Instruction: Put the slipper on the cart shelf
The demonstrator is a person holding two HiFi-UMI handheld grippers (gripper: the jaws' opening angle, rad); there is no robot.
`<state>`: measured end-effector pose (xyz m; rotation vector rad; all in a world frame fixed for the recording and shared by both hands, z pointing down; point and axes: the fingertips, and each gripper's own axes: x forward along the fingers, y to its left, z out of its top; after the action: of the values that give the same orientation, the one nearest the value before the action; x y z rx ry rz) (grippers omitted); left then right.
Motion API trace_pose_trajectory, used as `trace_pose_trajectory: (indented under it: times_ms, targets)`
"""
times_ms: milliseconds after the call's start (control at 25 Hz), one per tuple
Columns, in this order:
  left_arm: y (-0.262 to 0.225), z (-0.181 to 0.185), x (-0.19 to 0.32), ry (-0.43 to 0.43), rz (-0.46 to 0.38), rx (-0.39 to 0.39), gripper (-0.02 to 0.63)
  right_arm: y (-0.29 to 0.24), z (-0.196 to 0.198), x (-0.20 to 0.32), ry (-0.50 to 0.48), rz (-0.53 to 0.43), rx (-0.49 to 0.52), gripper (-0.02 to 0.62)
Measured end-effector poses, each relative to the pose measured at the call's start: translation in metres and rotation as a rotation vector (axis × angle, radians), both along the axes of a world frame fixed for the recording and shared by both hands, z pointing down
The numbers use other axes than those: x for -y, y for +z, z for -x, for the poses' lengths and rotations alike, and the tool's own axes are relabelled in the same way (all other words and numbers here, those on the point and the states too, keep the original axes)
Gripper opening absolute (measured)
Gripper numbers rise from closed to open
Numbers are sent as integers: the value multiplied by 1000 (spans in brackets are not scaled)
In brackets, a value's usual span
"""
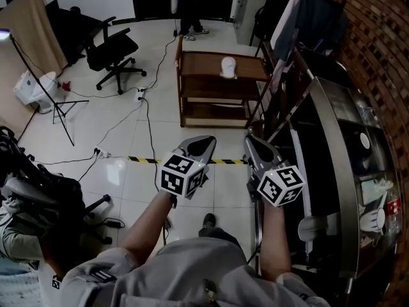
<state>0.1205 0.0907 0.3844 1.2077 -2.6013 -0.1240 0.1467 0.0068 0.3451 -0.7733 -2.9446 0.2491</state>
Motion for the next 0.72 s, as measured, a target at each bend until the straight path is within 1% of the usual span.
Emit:
trace_pose_trajectory:
  times_ms: [400,520,720]
  targets:
    - [1,97,37,-39,18,-14,8,-1,108,38,-47,11,-14,0]
    - [4,124,38,-51,19,-28,8,3,135,40,-56,6,-28,0]
    - [10,179,34,-40,18,-32,8,12,188,38,-34,-4,-51,0]
